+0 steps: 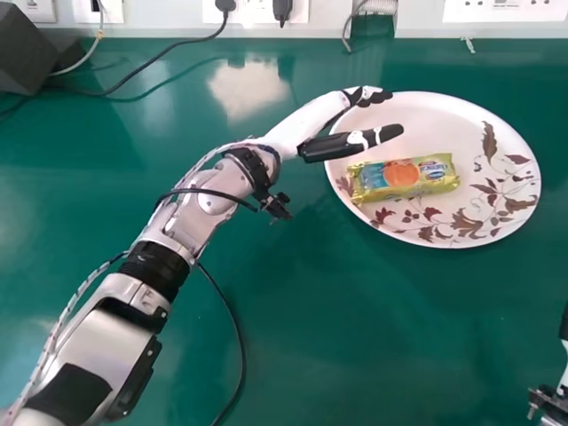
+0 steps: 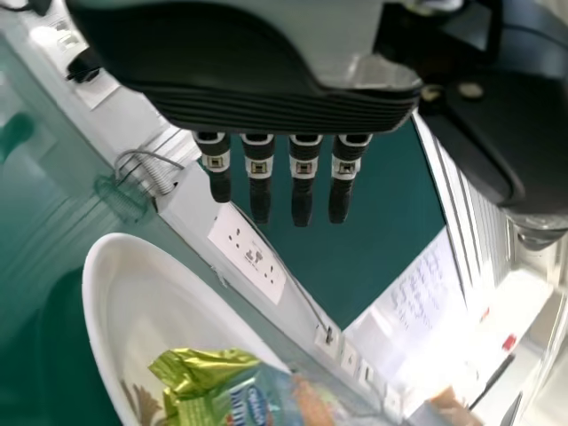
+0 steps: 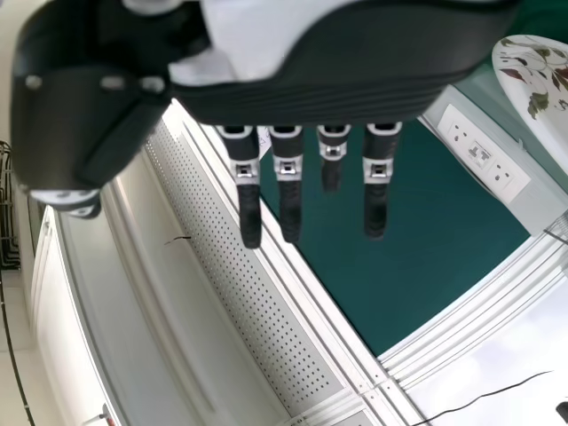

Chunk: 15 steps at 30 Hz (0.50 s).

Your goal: Pick up biscuit and place it in the plate

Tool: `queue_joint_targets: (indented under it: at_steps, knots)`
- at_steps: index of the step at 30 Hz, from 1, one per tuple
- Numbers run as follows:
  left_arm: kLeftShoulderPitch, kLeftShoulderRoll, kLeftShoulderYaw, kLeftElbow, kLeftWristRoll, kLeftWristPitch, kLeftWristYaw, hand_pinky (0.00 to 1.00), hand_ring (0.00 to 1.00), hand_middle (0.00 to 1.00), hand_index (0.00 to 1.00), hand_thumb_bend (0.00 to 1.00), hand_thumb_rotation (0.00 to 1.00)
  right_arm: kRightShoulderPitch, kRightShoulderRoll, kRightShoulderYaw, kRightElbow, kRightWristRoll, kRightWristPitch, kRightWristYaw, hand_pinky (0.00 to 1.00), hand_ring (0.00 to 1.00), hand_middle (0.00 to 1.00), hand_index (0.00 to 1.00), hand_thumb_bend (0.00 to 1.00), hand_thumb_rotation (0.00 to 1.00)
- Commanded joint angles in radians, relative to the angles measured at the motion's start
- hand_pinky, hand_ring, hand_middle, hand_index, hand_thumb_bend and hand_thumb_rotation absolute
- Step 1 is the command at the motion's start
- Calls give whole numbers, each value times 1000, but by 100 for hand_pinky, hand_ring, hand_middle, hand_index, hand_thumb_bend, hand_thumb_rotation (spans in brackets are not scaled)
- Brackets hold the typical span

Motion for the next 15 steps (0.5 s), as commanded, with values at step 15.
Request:
queue_joint_targets:
  at_steps: [15]
  knots:
    - [136,-17,98,-203,-172,117,-106,100,94,92,91,100,65,3,32,-5,-24,1,18,0,77,84,84,75,87,39]
